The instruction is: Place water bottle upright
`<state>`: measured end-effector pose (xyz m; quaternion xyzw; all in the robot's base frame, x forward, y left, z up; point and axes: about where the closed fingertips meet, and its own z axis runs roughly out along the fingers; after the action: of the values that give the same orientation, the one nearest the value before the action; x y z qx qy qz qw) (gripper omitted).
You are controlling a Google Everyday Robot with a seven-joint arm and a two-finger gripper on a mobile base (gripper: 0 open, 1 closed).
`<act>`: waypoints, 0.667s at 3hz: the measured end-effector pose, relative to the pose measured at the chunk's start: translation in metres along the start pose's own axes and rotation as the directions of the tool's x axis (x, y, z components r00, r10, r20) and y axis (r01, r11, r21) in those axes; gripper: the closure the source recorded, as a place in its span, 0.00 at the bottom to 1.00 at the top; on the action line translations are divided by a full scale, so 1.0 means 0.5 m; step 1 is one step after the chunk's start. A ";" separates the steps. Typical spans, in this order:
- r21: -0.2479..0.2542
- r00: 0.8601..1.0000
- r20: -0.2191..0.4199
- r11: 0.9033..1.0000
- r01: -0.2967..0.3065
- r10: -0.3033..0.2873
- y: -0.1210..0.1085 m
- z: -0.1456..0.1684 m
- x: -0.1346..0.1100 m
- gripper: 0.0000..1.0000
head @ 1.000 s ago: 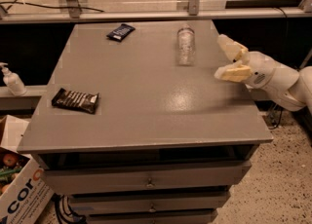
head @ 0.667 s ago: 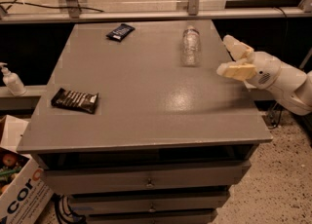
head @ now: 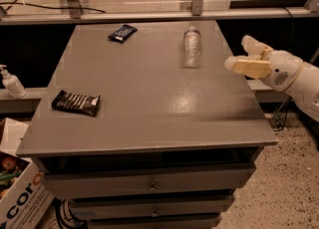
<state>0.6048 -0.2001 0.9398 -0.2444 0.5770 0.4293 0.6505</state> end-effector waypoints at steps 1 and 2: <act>0.111 0.999 -0.047 0.994 0.002 0.003 0.019 0.012 -0.028 0.00; 0.205 0.994 -0.108 0.979 0.006 0.017 0.043 0.037 -0.066 0.00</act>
Offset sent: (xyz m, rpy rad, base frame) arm -0.0112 0.0125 0.0537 -0.1621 0.2148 -0.2957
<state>0.5978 -0.1831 0.9792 -0.1975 0.6536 0.3552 0.6384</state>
